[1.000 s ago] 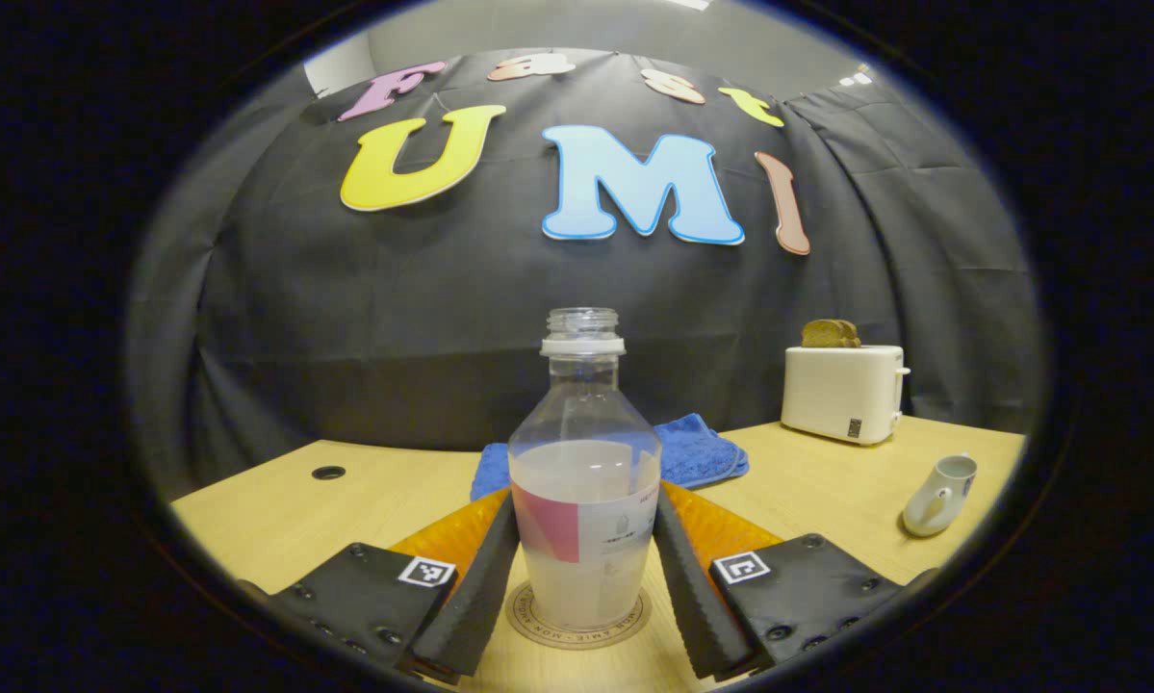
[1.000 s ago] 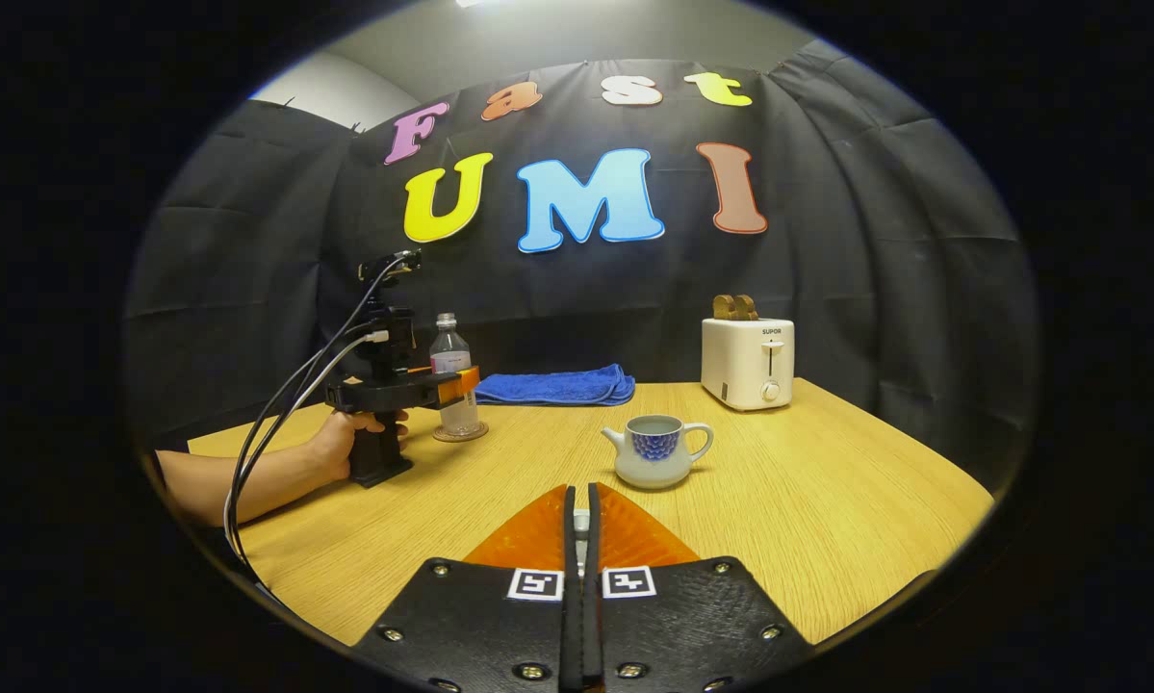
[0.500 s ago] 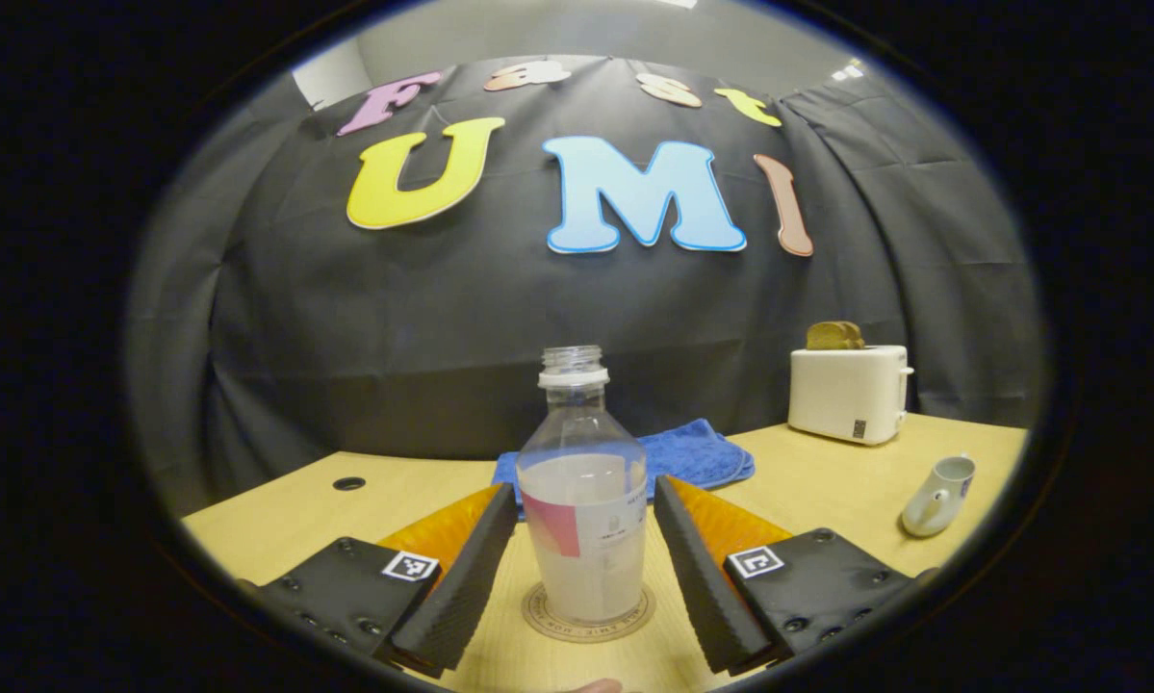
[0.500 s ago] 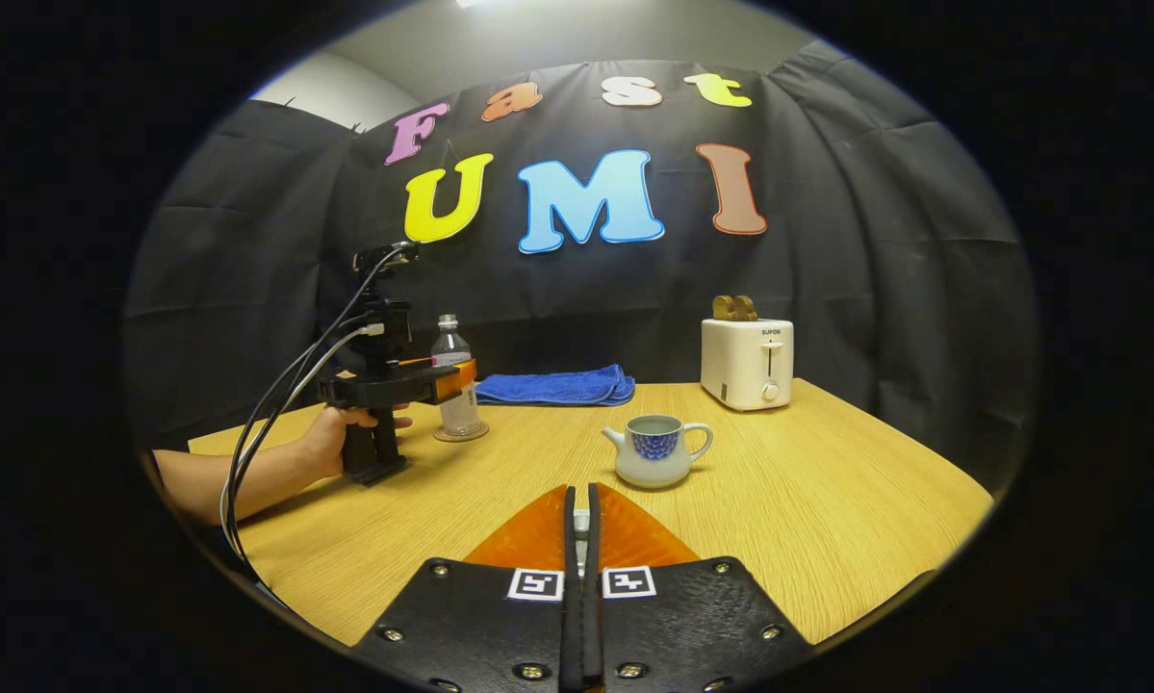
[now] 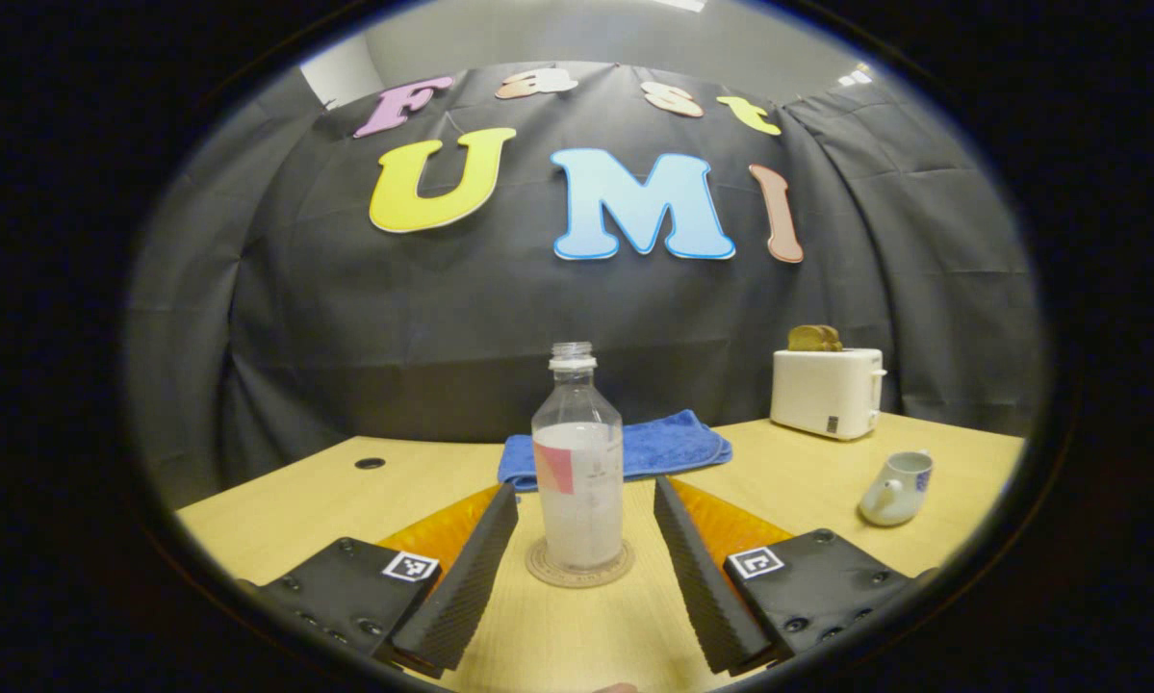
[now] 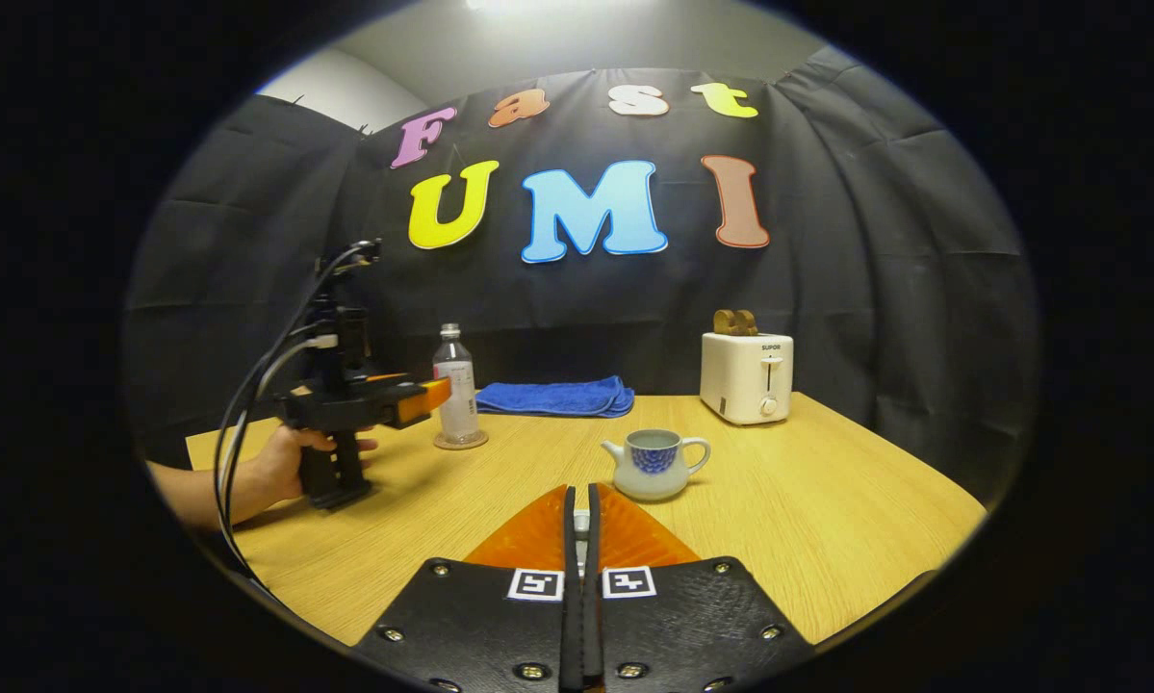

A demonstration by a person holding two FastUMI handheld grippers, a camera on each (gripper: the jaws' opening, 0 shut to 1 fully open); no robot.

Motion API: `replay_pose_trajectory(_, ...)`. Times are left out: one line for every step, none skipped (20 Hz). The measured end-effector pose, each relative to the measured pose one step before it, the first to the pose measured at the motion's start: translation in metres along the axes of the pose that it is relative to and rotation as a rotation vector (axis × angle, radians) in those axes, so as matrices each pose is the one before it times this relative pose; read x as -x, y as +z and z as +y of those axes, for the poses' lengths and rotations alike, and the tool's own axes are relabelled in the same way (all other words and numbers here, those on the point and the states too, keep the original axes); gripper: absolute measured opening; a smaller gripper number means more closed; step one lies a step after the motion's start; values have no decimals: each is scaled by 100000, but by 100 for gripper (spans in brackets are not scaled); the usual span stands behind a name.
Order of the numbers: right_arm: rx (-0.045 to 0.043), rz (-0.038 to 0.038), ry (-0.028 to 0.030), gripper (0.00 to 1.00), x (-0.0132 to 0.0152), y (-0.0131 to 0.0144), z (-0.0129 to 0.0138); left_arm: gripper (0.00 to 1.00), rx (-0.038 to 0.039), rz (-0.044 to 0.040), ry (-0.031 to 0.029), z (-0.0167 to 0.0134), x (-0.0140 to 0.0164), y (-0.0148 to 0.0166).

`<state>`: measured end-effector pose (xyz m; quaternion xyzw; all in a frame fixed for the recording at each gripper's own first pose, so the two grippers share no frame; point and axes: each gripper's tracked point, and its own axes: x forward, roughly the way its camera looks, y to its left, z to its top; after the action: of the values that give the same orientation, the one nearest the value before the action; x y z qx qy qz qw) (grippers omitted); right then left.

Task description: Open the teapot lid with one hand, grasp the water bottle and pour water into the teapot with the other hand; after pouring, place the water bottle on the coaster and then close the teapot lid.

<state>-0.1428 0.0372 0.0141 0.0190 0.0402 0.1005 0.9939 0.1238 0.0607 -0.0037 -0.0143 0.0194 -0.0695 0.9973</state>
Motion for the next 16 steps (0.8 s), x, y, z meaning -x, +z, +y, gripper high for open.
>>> replay_pose_trajectory(-459, -2084, -1278, 0, -968, 742, -874, 99, 963, -1576, -1329, -964, 2063, 430)
replay_pose_trajectory(-652, -2007, -879, 0, -871, 681, -577, 99, -347, -2712, -441, -682, 1362, 669)
replay_pose_trajectory(-385, -1652, -300, 0, -1091, 555, -472, 98, -354, -2046, -320, -499, 917, 566)
replay_pose_trajectory(339, -691, -1029, 0, -1046, 291, -526, 98, -97, -952, -885, -635, 879, 391)
replay_pose_trajectory(-60, -469, -361, 0, -1037, 141, -452, 98, 803, -168, -1118, -606, 635, 114)
replay_pose_trajectory(-396, -191, -358, 0, -972, 31, -228, 98, 1120, 27, -599, -433, 583, 92)
replay_pose_trajectory(900, -1079, -1689, 0, -1348, 248, -639, 98, 975, 263, -62, -149, 534, 7)
replay_pose_trajectory(2532, -946, -2292, 0, -969, 307, -643, 98, 1269, 1147, 164, -230, 475, -567)
replay_pose_trajectory(2652, -1674, -1311, 1, -976, 370, -296, 98, 942, 1310, -138, -225, 224, -499)
replay_pose_trajectory(2235, -850, -932, 0, -1110, 344, -45, 99, 906, 906, -476, -172, 141, -641)
replay_pose_trajectory(1427, -1028, 40, 0, -936, 39, 97, 99, 1241, 1063, -935, -224, 112, -434)
replay_pose_trajectory(2823, -759, -493, 0, -1563, -44, 176, 99, 2768, 774, -1787, -396, 24, -656)
replay_pose_trajectory(1668, 1737, -1121, 0, -1039, -567, -224, 99, 2390, -214, -612, -17, -83, -25)
replay_pose_trajectory(29, 1267, -793, 0, -817, -631, -109, 99, 1766, 55, 97, 141, -25, -27)
replay_pose_trajectory(-1102, 1415, -886, 0, -621, -544, -186, 99, 954, 78, 309, 120, -78, -121)
replay_pose_trajectory(-1755, 1423, -764, 1, -413, -415, -155, 98, 287, -85, 437, 70, 30, -38)
